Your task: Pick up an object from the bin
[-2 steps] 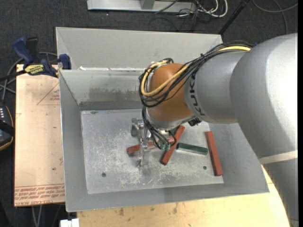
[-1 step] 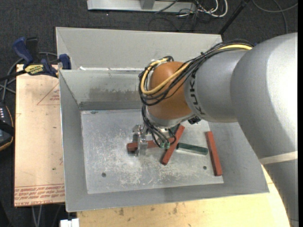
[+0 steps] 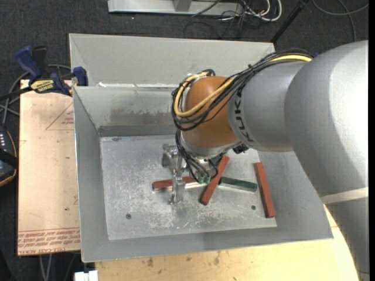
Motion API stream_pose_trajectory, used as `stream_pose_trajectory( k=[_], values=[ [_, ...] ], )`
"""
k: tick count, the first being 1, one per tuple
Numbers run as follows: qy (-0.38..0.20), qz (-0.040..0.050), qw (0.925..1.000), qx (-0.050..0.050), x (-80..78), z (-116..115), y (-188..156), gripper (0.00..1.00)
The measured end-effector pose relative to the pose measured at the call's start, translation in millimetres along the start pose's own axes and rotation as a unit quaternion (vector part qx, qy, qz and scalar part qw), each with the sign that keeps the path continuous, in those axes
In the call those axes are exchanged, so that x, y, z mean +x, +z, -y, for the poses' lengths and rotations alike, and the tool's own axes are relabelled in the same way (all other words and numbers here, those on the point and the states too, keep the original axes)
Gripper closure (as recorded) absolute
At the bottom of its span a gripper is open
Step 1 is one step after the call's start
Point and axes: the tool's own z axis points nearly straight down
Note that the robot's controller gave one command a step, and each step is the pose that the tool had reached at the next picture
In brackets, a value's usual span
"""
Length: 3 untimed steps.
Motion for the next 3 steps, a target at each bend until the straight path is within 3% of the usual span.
stream_pose_trajectory(
  k=[1,2,3],
  values=[
    [0.000,0.0005,1.0000,0.000,-0.3,0,-1,1.00],
    [0.067,0.0051,0.9978,-0.001,-74.5,-30,-53,1.00],
    [0.070,0.0054,0.9975,-0.001,-74.7,-32,-152,1.00]
  ],
)
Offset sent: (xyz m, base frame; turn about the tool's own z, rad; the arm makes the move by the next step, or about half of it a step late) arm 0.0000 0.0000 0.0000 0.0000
